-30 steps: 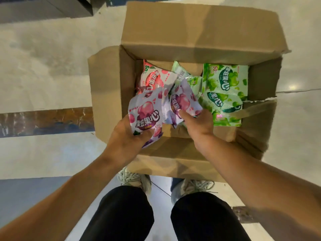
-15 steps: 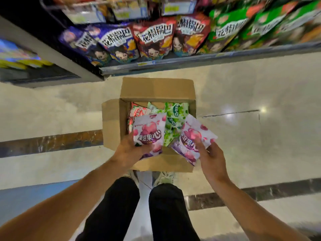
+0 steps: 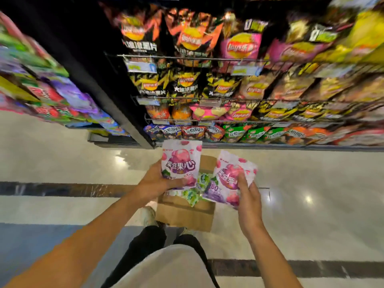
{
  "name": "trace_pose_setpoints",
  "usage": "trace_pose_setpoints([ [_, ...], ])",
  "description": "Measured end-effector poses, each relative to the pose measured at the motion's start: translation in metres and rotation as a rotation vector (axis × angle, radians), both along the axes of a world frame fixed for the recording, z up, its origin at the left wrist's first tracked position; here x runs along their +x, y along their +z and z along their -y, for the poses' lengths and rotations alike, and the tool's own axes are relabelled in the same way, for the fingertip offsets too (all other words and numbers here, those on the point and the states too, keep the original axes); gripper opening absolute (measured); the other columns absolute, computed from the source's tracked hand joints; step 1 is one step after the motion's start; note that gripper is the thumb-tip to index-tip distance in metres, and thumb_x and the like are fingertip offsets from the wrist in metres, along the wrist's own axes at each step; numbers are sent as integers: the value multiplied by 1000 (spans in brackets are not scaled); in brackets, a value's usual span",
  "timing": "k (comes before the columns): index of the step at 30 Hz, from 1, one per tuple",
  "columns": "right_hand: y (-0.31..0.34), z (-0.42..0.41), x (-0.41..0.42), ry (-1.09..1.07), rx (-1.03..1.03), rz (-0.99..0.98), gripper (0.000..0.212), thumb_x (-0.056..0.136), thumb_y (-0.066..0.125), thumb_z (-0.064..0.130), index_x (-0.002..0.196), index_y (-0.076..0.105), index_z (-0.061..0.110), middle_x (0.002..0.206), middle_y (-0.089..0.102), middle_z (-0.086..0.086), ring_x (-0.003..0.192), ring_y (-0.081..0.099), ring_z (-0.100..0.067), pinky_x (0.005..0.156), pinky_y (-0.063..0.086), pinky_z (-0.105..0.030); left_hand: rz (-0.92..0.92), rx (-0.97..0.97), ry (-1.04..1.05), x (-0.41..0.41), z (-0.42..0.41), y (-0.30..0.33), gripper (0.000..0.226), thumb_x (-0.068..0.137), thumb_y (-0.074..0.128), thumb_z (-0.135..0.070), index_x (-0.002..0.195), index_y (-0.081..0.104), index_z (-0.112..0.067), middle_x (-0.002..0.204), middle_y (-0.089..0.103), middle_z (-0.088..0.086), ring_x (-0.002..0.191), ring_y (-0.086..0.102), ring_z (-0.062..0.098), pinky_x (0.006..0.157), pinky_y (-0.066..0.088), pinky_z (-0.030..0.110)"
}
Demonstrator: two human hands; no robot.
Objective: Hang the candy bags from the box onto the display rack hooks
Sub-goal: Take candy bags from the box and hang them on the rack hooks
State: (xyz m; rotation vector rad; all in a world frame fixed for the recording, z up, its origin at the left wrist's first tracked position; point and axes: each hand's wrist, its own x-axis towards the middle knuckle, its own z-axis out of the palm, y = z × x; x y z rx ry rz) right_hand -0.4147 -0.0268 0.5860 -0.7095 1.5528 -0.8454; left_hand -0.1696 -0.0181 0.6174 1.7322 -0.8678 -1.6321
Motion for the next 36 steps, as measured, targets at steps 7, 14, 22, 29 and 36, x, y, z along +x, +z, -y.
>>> trace_pose_setpoints([
  [7, 70, -8, 36, 237, -108, 55, 23, 99, 58, 33, 115, 68, 21, 75, 74, 11, 62, 67, 2, 53, 50, -15, 8, -73, 170, 39, -65, 63, 60, 68, 88, -19, 123, 64, -17, 110, 76, 0, 103, 73, 19, 90, 59, 37],
  [14, 117, -21, 133, 523, -234, 21, 26, 91, 71, 28, 116, 67, 28, 104, 77, 10, 94, 73, -11, 72, 59, -28, 25, -151, 378, 125, -125, 96, 57, 67, 89, -20, 117, 64, -21, 105, 78, -2, 100, 74, 21, 77, 60, 27],
  [22, 151, -81, 309, 691, -356, -1, 20, 92, 70, 16, 112, 68, 13, 98, 78, 1, 86, 75, -12, 63, 56, -18, 76, -303, 659, 274, -228, 139, 89, 38, 95, -58, 115, 62, -28, 100, 77, -11, 91, 74, 10, 77, 60, 26],
  [29, 176, -146, 449, 790, -435, 28, 15, 91, 70, 12, 105, 67, 17, 88, 79, 10, 79, 75, -7, 61, 54, -15, 130, -408, 761, 407, -317, 169, 49, 67, 83, -20, 108, 60, -31, 90, 76, -22, 82, 73, 1, 68, 59, 17],
  [36, 196, -153, 502, 774, -469, 40, 18, 92, 69, 17, 109, 67, 20, 99, 79, 2, 88, 76, -18, 70, 61, -26, 136, -449, 762, 465, -323, 180, 54, 70, 85, -19, 118, 62, -25, 100, 77, -13, 89, 74, 9, 68, 58, 16],
])
